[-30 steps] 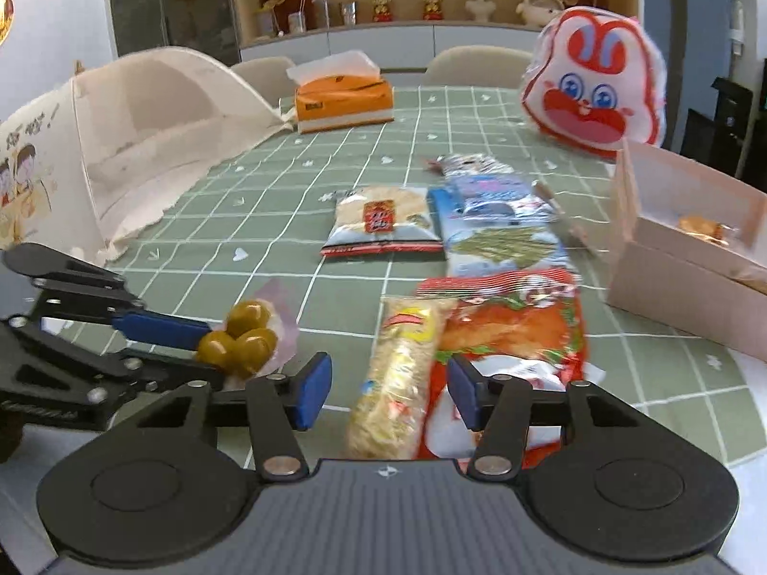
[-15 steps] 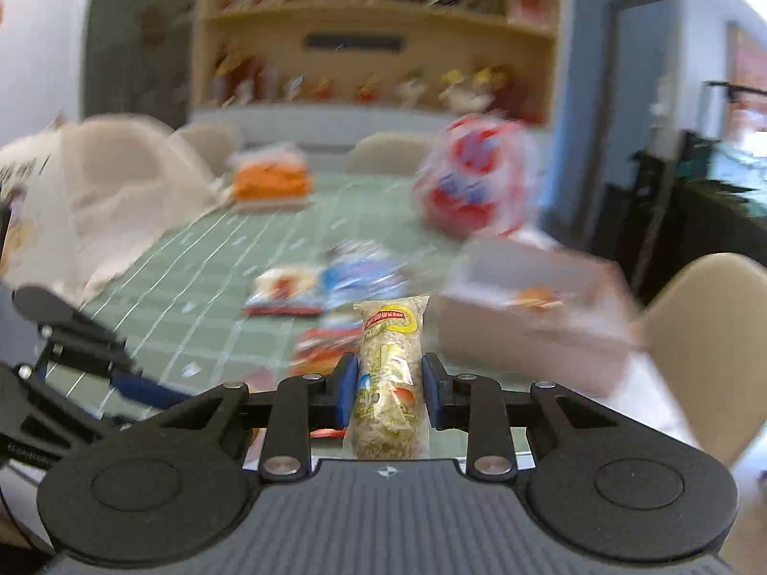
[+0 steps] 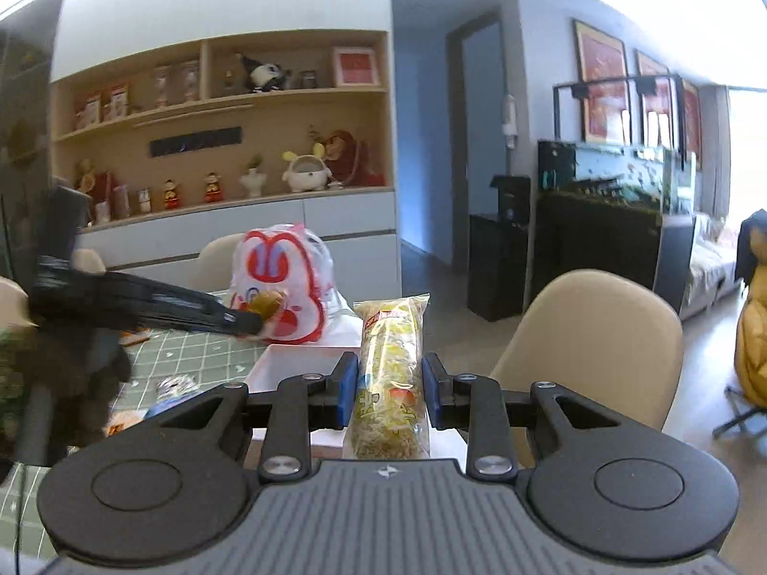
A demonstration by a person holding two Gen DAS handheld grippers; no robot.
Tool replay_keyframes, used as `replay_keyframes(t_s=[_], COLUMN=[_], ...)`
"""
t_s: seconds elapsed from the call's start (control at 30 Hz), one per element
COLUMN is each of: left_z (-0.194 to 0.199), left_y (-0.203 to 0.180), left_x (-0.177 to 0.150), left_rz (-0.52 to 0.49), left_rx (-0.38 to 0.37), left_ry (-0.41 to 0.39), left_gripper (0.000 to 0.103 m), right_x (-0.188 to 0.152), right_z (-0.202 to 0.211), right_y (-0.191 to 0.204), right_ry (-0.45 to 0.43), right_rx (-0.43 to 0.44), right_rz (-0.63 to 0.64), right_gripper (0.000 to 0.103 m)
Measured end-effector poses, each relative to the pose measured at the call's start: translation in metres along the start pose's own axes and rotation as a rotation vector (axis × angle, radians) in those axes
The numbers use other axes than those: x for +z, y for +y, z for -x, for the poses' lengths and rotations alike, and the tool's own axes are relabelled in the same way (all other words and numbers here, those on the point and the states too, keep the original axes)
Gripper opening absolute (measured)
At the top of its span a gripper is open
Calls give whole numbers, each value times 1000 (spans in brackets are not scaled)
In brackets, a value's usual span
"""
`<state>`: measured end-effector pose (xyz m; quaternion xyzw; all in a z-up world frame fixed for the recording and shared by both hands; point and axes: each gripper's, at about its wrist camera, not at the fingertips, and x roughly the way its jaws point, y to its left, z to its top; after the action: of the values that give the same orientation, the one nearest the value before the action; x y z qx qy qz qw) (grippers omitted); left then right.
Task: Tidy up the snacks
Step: 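Open the left tool over the pink box while the right tool drops the stick packet in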
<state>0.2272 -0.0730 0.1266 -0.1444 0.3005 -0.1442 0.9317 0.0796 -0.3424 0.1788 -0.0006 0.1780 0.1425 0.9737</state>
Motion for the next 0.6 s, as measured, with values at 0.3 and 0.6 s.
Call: replay_keyframes(t_s=[0.3,0.6], left_z=[-81,21], left_y=[61,92], left_x=[-23,-19], left_rz=[143,49], left_rx=[-35,-7], left_ry=[130,-62], left_gripper=[29,29], right_x=[-14,-20], right_z=[-77,-165], right_y=[-25,9], right_ry=[103,228], right_rx=[12,140], right_rz=[-94,-181], right_gripper=[28,28])
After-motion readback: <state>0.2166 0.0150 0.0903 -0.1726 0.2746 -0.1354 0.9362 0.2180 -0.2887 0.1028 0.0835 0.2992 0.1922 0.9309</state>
